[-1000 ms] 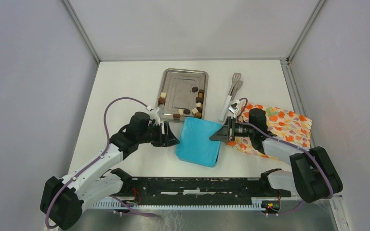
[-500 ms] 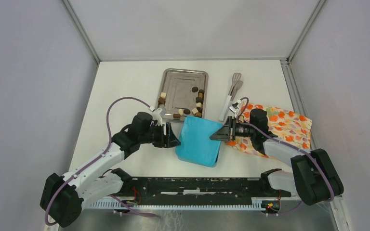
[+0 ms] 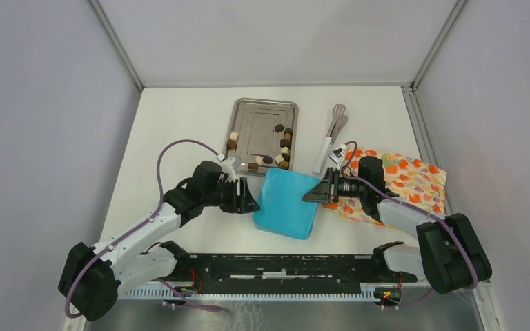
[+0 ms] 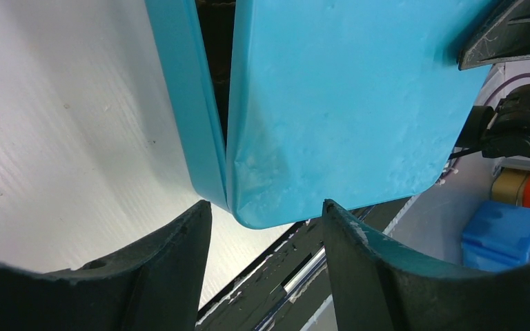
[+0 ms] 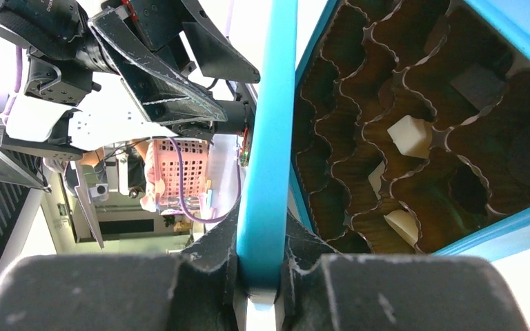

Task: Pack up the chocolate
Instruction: Close the box lid on the packing box.

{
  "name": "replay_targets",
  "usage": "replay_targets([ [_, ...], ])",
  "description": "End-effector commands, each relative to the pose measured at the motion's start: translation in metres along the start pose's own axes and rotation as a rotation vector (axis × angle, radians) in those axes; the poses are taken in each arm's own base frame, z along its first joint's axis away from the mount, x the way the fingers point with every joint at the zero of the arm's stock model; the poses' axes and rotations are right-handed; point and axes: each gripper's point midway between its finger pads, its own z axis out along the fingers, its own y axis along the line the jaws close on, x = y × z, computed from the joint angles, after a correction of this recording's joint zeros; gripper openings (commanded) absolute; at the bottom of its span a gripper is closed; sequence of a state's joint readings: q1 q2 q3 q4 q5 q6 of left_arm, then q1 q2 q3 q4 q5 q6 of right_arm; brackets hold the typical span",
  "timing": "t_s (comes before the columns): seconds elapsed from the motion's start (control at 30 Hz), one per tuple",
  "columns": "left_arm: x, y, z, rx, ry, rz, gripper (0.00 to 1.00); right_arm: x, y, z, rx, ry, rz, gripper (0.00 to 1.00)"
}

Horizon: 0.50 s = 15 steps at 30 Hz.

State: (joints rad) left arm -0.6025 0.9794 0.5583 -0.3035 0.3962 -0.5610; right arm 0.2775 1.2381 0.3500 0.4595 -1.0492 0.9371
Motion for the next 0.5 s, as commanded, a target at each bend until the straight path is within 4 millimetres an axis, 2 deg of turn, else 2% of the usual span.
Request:
replay_targets([
  [0.0, -0.016, -0.016, -0.001, 0.046, -0.033, 0.06, 0.65, -0.004, 0.002, -0.001, -0.005, -0.016, -0.035, 0.1],
  [0.27, -0.013, -0.018, 0.005, 0.052, -0.014, 0.061, 0.63, -0.007, 0.003, -0.001, -0.003, -0.027, -0.044, 0.11],
  [0.47, -0.011, -0.019, 0.008, 0.052, 0.003, 0.062, 0.6, -0.008, -0.008, -0.003, 0.03, -0.038, -0.048, 0.24],
])
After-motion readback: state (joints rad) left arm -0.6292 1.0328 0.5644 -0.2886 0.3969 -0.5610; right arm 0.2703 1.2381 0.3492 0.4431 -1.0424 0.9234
